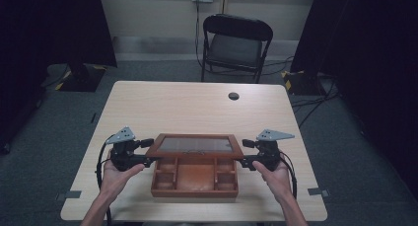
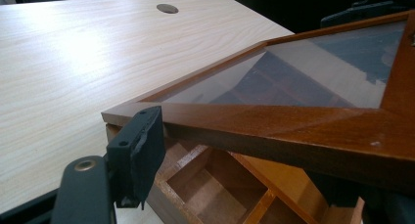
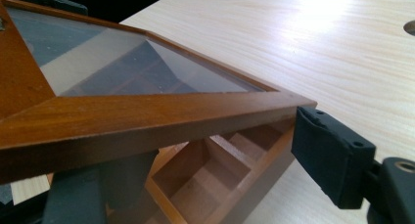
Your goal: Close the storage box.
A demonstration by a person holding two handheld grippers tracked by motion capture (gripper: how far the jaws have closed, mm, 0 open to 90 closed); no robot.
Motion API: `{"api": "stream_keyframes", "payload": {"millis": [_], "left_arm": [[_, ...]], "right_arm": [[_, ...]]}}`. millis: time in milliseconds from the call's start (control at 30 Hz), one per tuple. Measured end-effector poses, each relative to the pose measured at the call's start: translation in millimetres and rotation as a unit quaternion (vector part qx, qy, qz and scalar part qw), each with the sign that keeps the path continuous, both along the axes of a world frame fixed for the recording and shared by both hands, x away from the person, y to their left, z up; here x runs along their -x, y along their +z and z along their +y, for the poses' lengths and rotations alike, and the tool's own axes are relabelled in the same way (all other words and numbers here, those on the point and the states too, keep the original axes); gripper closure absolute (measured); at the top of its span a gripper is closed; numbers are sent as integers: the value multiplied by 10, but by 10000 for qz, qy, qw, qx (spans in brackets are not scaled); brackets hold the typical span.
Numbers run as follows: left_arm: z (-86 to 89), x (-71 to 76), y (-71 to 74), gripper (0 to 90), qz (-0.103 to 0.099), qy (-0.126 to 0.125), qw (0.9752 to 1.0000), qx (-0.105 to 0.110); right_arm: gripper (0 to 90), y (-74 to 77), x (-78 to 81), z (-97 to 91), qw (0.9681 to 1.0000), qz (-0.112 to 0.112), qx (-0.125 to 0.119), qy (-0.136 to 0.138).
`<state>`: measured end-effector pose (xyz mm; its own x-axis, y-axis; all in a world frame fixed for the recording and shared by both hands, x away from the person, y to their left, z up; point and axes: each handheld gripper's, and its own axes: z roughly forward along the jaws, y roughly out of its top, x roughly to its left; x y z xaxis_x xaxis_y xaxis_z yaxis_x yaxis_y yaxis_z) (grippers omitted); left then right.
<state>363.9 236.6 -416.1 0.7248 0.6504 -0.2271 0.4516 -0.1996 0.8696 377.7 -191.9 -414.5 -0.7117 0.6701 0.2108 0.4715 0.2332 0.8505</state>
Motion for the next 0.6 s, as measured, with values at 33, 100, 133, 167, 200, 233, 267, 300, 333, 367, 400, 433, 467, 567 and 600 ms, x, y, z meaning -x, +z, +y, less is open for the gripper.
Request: {"api": "stream_keyframes", "payload": {"millis": [33,100,133,167,200,233,267,300,333,367,400,433,467,567,600], "left_arm": [[-5,11,-12,284,10,19,10000,39],[4,26,-31,284,5,7,10000,-41],[-1,39,-48,284,18,24,10000,20],[3,43,-55,283,13,11,10000,-7],[-1,48,-60,281,28,19,10000,5],[-1,49,-66,279,28,16,10000,5],[-2,49,-70,276,38,18,10000,17],[-3,49,-71,274,32,17,10000,18],[-4,52,-71,274,24,24,10000,9],[-4,55,-71,275,19,33,10000,12],[-4,57,-72,277,20,37,10000,13],[-6,58,-77,277,15,39,10000,33],[-7,61,-78,277,25,42,10000,41],[-8,66,-78,279,19,44,10000,10],[-7,66,-78,279,7,37,10000,0]], "right_arm": [[250,-7,7,-7,10000,15,18,-4],[266,-21,21,-18,10000,25,73,-4],[267,-24,26,-22,9999,41,96,-4],[271,-30,32,-29,9999,52,124,14],[280,-34,35,-33,9998,69,158,20],[285,-37,39,-38,9998,73,178,19],[303,-40,45,-45,9998,85,183,24],[313,-44,53,-56,9997,90,235,27],[315,-46,60,-66,9996,86,273,28],[317,-52,70,-85,9993,113,345,19],[322,-59,75,-108,9990,145,410,44],[330,-65,83,-128,9989,151,445,20],[340,-76,95,-168,9987,178,482,0],[355,-95,125,-282,9979,240,595,-72],[365,-94,130,-313,9979,239,598,-102]]}}
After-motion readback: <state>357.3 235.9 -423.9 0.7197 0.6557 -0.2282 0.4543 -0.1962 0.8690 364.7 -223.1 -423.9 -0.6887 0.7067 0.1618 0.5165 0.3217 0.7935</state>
